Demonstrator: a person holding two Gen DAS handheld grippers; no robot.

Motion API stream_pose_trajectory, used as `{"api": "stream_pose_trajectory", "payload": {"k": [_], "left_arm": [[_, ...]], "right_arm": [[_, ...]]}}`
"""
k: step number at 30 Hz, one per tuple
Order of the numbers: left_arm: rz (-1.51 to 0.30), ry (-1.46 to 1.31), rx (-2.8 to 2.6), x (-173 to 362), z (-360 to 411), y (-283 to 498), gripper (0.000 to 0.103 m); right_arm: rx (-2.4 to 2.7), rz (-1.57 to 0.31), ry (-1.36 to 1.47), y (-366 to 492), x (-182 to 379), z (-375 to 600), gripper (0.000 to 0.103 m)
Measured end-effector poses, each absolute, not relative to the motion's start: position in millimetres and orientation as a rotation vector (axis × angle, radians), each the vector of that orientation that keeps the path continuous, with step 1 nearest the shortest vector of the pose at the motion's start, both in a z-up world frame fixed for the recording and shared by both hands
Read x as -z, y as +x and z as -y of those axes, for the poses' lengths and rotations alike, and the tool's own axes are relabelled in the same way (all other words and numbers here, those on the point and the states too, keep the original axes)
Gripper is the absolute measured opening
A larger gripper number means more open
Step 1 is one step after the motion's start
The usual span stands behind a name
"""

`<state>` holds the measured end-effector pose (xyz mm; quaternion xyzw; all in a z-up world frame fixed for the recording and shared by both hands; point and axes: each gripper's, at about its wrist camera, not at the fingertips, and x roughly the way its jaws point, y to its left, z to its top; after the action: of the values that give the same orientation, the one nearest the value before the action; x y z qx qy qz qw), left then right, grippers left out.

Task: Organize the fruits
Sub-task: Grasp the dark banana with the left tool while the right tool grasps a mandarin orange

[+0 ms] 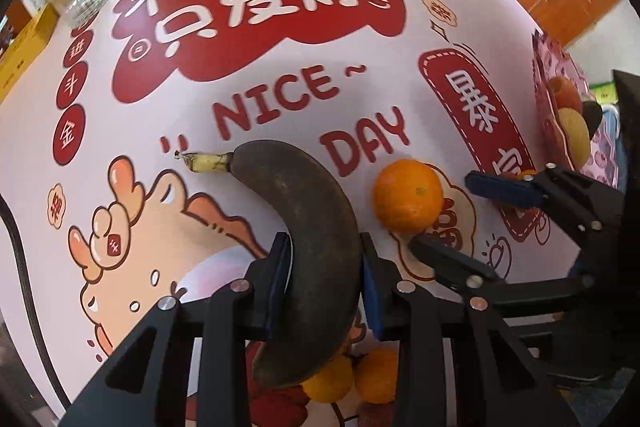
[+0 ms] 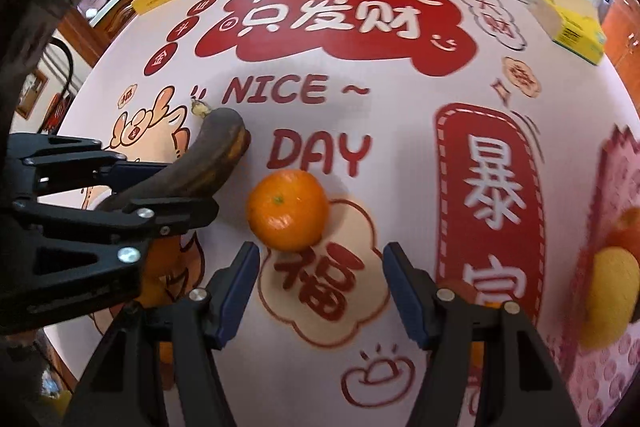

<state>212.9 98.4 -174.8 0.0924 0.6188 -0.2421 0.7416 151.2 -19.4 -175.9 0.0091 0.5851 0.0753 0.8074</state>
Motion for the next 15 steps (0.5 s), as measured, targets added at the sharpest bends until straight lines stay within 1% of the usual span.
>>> {"api": "stream_pose_trajectory", "payload": {"k": [5,10,12,15], "left_arm": [[-1.364,0.147,0.531,176,-106,216,0.031],[-1.364,0.118,0.534,177,-108,216,0.031],[-1.356,0.123,0.53,176,-108,215,0.031],[-1.334,0.134,0.51,173,-106,213,0.03]], "right_arm": [[-0.182,-1.266,-0.011,162,188,8,0.065],[-0.192,-1.237,-0.045,171,190,1,0.064],[-0.212,-1.213,-0.049,172,188,-2,0.044],[-0.213,-1.205,-0.066,169,186,-6,0.043]]}}
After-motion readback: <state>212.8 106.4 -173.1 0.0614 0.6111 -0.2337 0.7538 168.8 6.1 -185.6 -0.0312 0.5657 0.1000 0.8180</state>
